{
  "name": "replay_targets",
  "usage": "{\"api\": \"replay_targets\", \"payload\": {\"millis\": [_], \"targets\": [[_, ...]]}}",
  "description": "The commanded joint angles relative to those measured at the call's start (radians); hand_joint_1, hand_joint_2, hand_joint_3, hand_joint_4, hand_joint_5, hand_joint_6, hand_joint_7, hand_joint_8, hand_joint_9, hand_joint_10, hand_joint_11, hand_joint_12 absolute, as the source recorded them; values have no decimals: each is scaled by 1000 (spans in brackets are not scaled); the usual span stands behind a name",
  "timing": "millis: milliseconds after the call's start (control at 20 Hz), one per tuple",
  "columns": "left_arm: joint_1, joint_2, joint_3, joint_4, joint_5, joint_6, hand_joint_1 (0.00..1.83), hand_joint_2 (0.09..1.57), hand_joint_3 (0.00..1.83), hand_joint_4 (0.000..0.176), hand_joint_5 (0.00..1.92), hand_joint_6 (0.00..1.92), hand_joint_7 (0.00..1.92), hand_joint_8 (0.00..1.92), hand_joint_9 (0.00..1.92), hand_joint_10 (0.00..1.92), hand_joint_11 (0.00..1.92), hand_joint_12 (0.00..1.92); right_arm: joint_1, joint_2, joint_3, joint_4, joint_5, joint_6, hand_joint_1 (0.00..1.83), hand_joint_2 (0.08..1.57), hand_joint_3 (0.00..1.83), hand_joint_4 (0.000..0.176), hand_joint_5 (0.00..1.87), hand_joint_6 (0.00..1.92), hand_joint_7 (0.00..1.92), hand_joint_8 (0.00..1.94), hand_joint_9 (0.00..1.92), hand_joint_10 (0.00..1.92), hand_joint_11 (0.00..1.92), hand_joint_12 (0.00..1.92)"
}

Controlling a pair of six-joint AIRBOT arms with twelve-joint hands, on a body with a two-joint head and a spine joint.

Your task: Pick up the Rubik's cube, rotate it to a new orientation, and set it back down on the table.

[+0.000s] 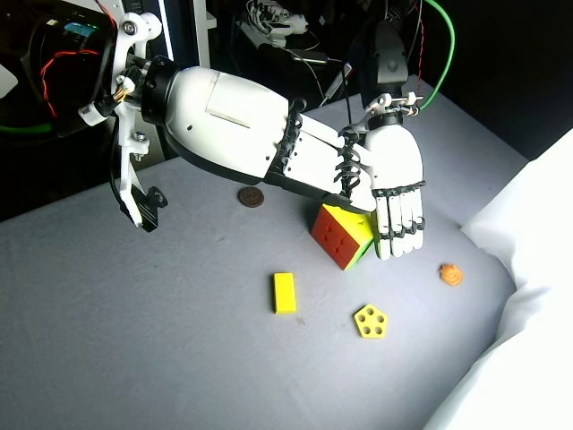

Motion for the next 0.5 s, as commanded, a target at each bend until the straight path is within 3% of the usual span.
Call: {"api": "replay_targets", "payload": {"millis": [0,450], "targets": [[3,-8,13,5,-18,27,1007,1057,0,35,0,0,0,0,0,0,0,0,17,3,-2,4,119,0,431,1197,0,0,37,0,128,3,115,0,0,157],[4,-9,25,-83,-25,119,1004,1056,0,35,0,0,0,0,0,0,0,0,16,4,-9,4,105,-20,462,1197,0,0,65,7,178,6,131,10,0,268]]}}
